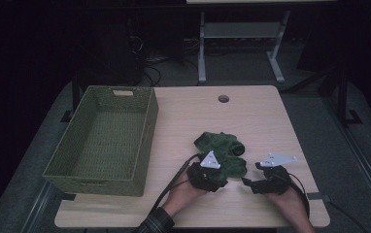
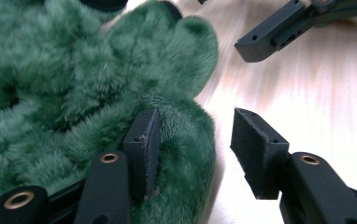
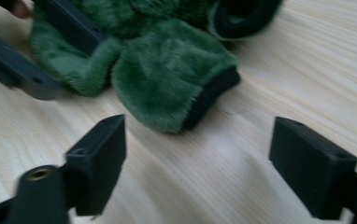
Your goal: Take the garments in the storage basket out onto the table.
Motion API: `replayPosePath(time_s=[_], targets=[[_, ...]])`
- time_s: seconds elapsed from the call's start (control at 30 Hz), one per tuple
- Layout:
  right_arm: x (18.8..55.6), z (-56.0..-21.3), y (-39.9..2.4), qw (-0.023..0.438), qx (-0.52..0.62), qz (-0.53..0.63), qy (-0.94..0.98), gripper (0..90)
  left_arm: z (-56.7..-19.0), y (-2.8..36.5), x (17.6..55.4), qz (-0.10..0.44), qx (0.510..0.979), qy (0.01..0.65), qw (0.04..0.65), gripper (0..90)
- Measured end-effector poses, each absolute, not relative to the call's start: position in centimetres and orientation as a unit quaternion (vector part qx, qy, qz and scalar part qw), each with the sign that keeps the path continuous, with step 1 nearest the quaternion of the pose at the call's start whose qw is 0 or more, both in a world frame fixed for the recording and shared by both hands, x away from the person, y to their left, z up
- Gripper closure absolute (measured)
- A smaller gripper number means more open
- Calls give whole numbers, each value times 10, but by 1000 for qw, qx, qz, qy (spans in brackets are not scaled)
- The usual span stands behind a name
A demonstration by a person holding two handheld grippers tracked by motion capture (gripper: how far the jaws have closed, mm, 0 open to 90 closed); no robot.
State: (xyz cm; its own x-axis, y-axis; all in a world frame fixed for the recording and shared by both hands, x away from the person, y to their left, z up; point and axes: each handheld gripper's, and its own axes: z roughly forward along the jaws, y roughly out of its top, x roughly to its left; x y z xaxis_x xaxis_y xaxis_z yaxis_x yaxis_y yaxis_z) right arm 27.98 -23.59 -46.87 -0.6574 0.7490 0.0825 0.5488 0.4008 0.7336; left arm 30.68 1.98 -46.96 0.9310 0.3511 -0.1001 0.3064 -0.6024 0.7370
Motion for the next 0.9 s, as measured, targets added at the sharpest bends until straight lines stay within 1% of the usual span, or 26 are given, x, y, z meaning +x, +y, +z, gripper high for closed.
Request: replayPosePath(time_s=[0.17, 0.2, 0.27, 0.33, 0.37, 0.4, 0.47, 0.5, 0.57, 0.6, 0.67, 0.8, 0.9], targets=[[282, -469, -230, 119, 390, 383, 829, 250, -472, 20, 308, 41, 898, 183, 398, 592], [284, -470, -229, 119, 383, 385, 831, 287, -472, 21, 308, 46, 899, 184, 395, 613], [285, -471, -227, 113, 388, 387, 829, 333, -472, 21, 309, 46, 896, 192, 397, 678], [287, -471, -227, 113, 379, 387, 833, 397, -472, 23, 310, 37, 894, 198, 400, 733], [287, -471, -227, 113, 379, 387, 833, 397, -472, 23, 310, 37, 894, 198, 400, 751], [287, -471, -225, 110, 382, 388, 832, 431, -472, 24, 311, 33, 893, 199, 403, 751], [288, -471, -224, 114, 376, 387, 834, 518, -472, 25, 310, 34, 891, 199, 406, 793], [288, -472, -222, 119, 380, 379, 835, 664, -471, 25, 310, 34, 890, 199, 410, 839], [289, -471, -223, 121, 379, 381, 835, 770, -467, 28, 309, 25, 885, 201, 420, 848], [289, -470, -224, 123, 379, 383, 834, 794, -465, 29, 309, 21, 882, 203, 426, 852], [289, -467, -225, 120, 384, 388, 829, 810, -460, 32, 308, 17, 875, 206, 438, 858], [287, -461, -229, 132, 381, 391, 827, 814, -447, 38, 307, 10, 862, 207, 462, 860], [286, -456, -234, 138, 382, 394, 825, 814, -436, 46, 307, 17, 855, 207, 475, 859]])
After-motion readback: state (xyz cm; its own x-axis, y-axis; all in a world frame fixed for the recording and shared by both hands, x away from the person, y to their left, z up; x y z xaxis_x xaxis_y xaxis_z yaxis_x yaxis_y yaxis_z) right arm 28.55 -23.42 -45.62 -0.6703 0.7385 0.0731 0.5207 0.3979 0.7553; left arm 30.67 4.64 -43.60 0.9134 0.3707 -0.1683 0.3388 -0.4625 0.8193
